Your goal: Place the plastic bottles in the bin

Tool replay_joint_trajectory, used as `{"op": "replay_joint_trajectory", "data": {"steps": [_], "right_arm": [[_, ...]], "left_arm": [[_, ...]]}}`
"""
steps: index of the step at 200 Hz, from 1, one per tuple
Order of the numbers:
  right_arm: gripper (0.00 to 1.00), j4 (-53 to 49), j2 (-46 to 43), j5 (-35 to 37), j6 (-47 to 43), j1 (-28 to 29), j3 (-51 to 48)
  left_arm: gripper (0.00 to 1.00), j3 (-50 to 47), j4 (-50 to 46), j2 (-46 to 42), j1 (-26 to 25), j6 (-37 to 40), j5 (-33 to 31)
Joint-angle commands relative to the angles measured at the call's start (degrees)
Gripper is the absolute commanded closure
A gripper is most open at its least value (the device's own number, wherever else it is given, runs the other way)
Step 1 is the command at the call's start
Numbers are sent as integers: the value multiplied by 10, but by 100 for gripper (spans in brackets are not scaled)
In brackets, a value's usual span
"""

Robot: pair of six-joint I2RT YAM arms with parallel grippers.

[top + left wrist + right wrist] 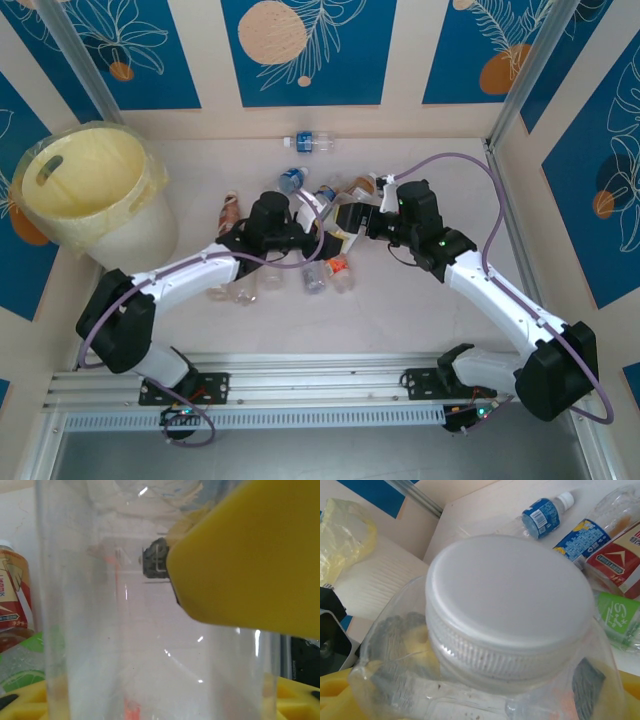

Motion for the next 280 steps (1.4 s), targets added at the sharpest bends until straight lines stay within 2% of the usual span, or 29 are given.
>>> {"op": "replay_joint_trajectory", "data": {"steps": [1, 34, 67, 76, 87, 106, 131, 171, 193, 224, 246, 280], "right_arm": [[23, 62, -11, -75, 24, 6, 5], [14, 83, -24, -75, 36, 4, -4], [0, 86, -45, -55, 41, 1, -8], [0, 90, -54, -47, 38, 1, -12], [1, 106, -70, -37, 31, 1, -23], [0, 132, -103, -9, 20, 1, -46], [0, 146, -151, 44, -2, 1, -76], [0, 137, -214, 157, -25, 0, -122], [1, 180, -249, 157, -40, 0, -159], [1, 154, -260, 173, -52, -1, -157], [0, 163, -250, 172, -48, -3, -161], [0, 184, -223, 151, -41, -3, -154]], "left_arm": [[49, -20, 24, -20, -1, 8, -25], [59, -31, 32, -29, 0, 7, -15], [70, -33, 22, -29, 0, 1, -44], [76, -33, 19, -29, 0, 1, -56], [91, -30, 9, -28, 1, 2, -71], [100, -23, -11, -28, 4, 6, -91], [100, -11, -40, -30, 7, 10, -127], [100, 11, -89, -67, 19, 7, -232], [100, 27, -114, -98, 33, 23, -268], [100, 97, -198, -144, 43, 49, -421], [100, 163, -249, -165, 53, 95, -468], [100, 241, -261, -176, 83, 143, -620]]}}
